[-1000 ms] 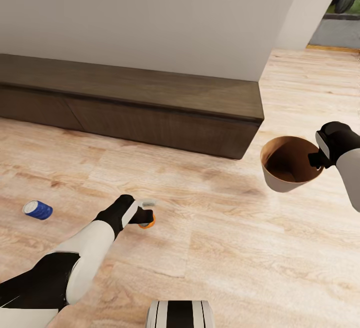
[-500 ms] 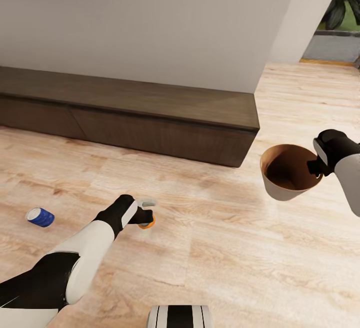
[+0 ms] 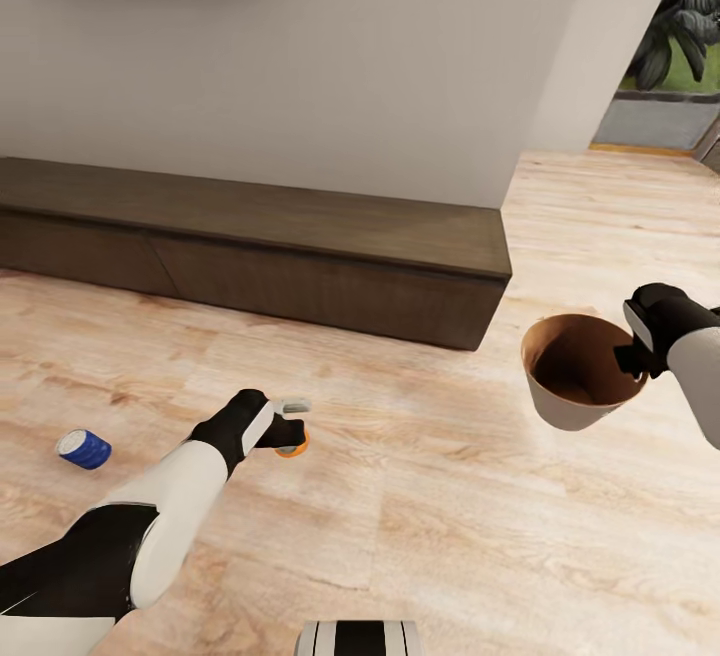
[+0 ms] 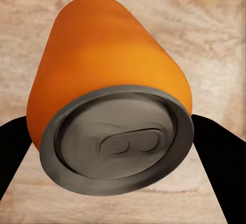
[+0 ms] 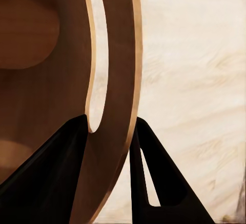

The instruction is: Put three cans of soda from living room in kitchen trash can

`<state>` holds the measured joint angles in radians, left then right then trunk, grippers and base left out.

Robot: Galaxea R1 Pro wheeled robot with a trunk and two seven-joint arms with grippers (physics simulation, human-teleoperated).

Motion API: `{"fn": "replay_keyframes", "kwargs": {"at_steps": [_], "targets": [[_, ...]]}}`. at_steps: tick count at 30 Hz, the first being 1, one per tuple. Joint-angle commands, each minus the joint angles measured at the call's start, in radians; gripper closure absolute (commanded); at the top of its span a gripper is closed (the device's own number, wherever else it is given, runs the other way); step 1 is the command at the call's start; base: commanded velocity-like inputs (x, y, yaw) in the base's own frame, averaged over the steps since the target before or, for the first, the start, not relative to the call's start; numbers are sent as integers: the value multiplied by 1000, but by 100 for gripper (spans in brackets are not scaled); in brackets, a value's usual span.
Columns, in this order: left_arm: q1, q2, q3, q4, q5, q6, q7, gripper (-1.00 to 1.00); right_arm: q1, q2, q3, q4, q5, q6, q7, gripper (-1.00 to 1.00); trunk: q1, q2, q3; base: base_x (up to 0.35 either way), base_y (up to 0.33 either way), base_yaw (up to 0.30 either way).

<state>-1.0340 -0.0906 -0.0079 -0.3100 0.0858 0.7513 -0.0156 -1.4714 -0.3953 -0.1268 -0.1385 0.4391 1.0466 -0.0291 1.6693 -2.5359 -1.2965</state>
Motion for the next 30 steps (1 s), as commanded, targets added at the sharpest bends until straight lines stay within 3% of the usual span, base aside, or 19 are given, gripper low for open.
{"fn": "replay_keyframes", "kwargs": {"at_steps": [1,18,30], "targets": [[0,0,0,0,0,0,0,100,1,0,-2,-15,6,-1,1,100,0,0,4,0,0,0],[0,0,0,0,0,-4,0,100,39,-1,-2,-15,0,-7,1,100,-8,4,70,0,0,0],[1,-1,0,0,0,-6,1,100,74,-2,-5,9,-2,-75,1,100,-14,7,116,0,0,0]]}}
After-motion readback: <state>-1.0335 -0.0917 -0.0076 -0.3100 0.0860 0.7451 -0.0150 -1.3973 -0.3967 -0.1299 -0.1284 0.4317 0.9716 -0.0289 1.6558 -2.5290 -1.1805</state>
